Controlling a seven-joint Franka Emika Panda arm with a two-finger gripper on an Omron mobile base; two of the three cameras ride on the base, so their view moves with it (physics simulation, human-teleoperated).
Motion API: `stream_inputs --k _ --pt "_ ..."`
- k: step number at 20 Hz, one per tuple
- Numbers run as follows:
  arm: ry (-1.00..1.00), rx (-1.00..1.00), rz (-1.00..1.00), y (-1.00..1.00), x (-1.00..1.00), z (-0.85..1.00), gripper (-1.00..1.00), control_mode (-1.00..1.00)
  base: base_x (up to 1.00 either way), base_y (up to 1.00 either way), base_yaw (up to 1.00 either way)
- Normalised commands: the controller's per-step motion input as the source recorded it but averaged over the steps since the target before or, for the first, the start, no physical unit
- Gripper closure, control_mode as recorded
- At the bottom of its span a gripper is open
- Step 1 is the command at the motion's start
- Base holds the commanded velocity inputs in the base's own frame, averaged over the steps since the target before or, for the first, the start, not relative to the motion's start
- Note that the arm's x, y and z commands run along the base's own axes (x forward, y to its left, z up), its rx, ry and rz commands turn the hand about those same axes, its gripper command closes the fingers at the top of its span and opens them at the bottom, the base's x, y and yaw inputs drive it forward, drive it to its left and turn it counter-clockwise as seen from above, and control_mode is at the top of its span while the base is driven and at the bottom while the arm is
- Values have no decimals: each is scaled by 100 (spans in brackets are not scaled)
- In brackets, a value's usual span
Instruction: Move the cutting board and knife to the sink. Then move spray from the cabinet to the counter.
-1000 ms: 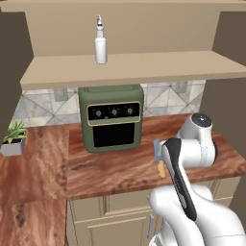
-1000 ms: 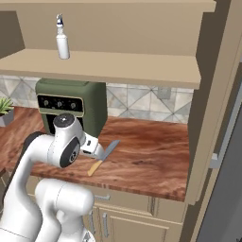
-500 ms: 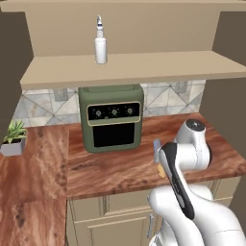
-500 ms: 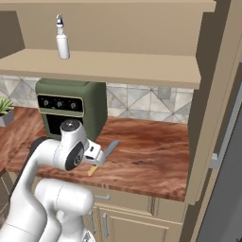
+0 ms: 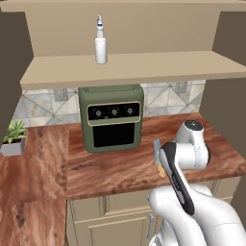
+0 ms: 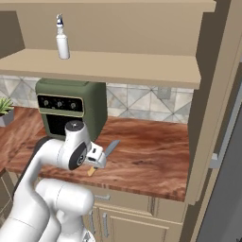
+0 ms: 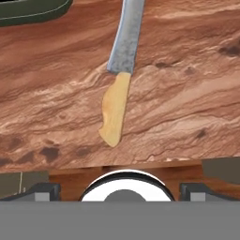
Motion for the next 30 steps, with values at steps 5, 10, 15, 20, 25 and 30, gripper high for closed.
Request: stream_inputs --k 5,10,15,20,25,30 --pt "0 1 0 12 1 -39 -100 -100 0 0 0" --pt "-1 0 0 13 4 -38 -100 -100 0 0 0" --pt "-8 -1 0 12 5 -38 -100 -100 0 0 0" --pt "-5 0 0 2 6 -41 -100 -100 0 0 0" --pt "-7 0 0 0 5 -52 -100 -100 0 0 0" --pt "-4 0 0 0 5 -59 -100 -100 0 0 0"
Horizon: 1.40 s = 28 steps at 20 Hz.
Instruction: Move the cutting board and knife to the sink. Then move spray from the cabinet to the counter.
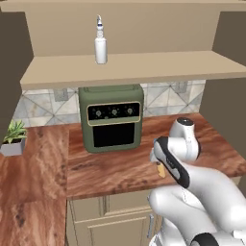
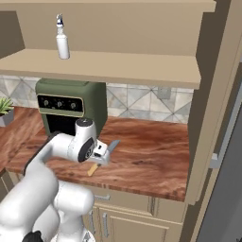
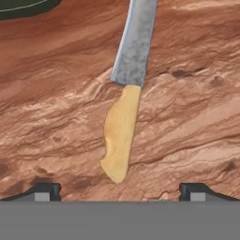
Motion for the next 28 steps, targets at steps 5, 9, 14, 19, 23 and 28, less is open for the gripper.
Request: stream_inputs --k 5,9,14,19,23,28 --pt "-3 0 0 1 3 -63 -100 -100 0 0 0" --pt "-6 0 0 9 6 -54 -100 -100 0 0 0" --pt "-4 0 0 11 4 -55 -100 -100 0 0 0" --pt "-1 0 0 13 0 -58 -100 -100 0 0 0" --pt "0 0 0 17 4 -60 -100 -100 0 0 0" --pt "-4 0 0 10 0 -66 100 -100 0 0 0"
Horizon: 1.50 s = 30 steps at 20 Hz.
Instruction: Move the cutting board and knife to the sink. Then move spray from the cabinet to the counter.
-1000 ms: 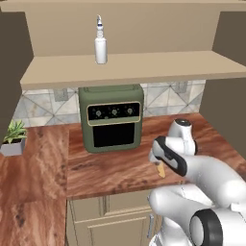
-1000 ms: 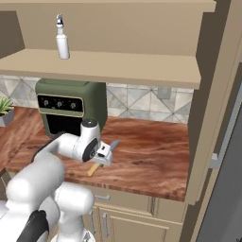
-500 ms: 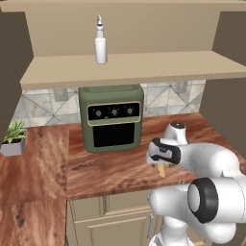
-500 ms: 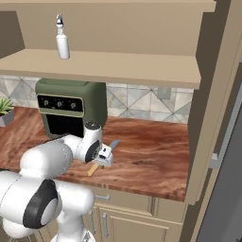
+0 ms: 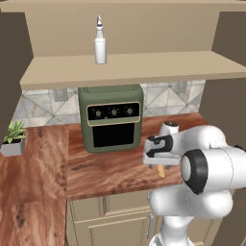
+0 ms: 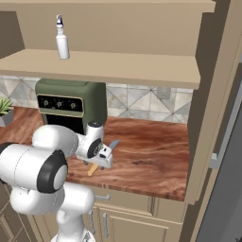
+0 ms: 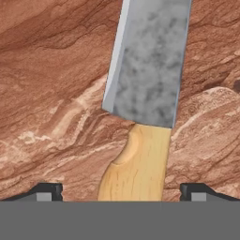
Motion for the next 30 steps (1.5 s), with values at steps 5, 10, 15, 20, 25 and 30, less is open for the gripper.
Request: stream_inputs --k 5,10,15,20,25,30 --pt "-6 0 0 14 0 -57 100 -100 0 0 0" --pt "-6 0 0 7 -11 -53 100 -100 0 0 0" --pt "-6 0 0 9 -43 -69 100 -100 0 0 0" --pt "-22 0 0 1 -70 -70 100 -100 0 0 0" --pt "-16 0 0 0 -47 -19 100 -100 0 0 0" --pt "1 1 0 0 -2 -1 100 -100 0 0 0"
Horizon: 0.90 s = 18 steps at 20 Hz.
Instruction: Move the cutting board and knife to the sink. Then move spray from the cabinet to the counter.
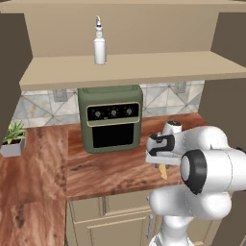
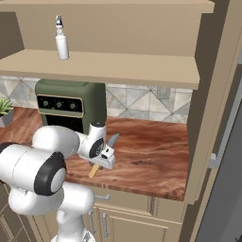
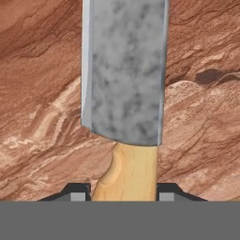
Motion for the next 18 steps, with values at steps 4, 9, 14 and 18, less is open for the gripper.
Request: stream_inputs --k 4,9,14,18 --pt "0 0 0 0 -39 0 100 -100 0 0 0" --pt "0 1 0 -3 -54 30 100 -100 0 0 0" --pt "4 10 -3 -26 -20 51 100 -100 0 0 0" --pt "5 14 -4 -30 -3 71 100 -100 0 0 0"
